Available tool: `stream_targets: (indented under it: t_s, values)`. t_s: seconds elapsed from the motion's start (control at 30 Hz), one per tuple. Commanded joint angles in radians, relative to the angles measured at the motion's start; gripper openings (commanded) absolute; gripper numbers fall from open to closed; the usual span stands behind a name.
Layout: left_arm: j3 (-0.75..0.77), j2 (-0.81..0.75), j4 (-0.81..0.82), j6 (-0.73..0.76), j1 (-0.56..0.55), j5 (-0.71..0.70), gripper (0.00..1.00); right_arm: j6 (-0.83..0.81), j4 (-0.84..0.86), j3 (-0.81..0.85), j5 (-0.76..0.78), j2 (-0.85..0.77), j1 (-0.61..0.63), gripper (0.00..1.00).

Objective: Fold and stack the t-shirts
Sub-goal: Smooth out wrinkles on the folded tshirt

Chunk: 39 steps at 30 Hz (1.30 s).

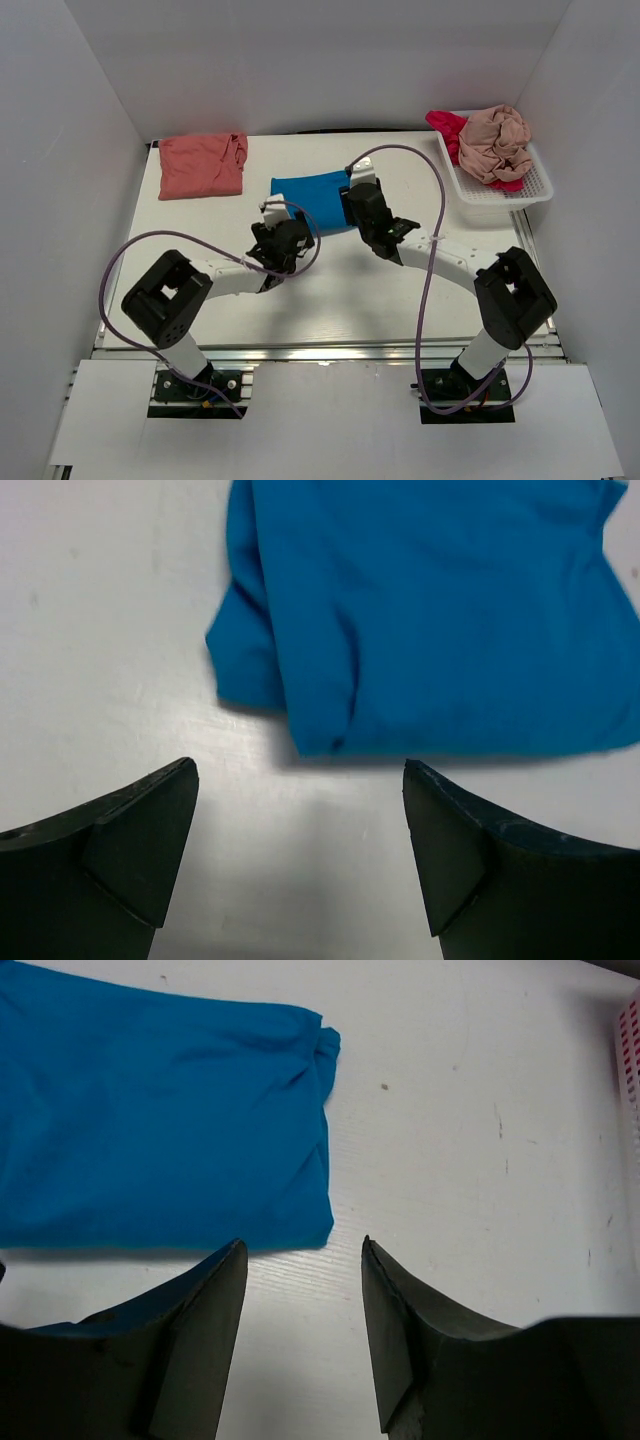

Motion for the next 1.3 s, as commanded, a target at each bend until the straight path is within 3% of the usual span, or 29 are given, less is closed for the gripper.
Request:
stream_targets:
  t_s: [0.0,0.2,0.53,0.8,1.27]
  values:
    - [-0.06,-0.089,0.017,-0.048,-0.026,0.016,0.92,0.025,-0.003,-0.004,0.043,-0.022,0.005,0.54]
    - [-0.168,-0.136,0.076,-0.04,-0.035,0.016,0.85,0.029,-0.01,-0.019,0.049,0.011,0.005,0.47]
    - [-0.163,-0.103,0.183,0.083,-0.038,-0.033,0.8,0.025,0.014,-0.013,0.055,0.116,0.003,0.38]
    - [-0.106,-0.01,0.247,0.135,-0.038,-0.021,0.6,0.038,0.016,0.018,0.043,0.177,-0.007,0.35]
    - [-0.059,0.081,0.264,0.156,-0.036,-0.014,0.56,0.057,0.039,0.019,0.02,0.223,-0.041,0.31]
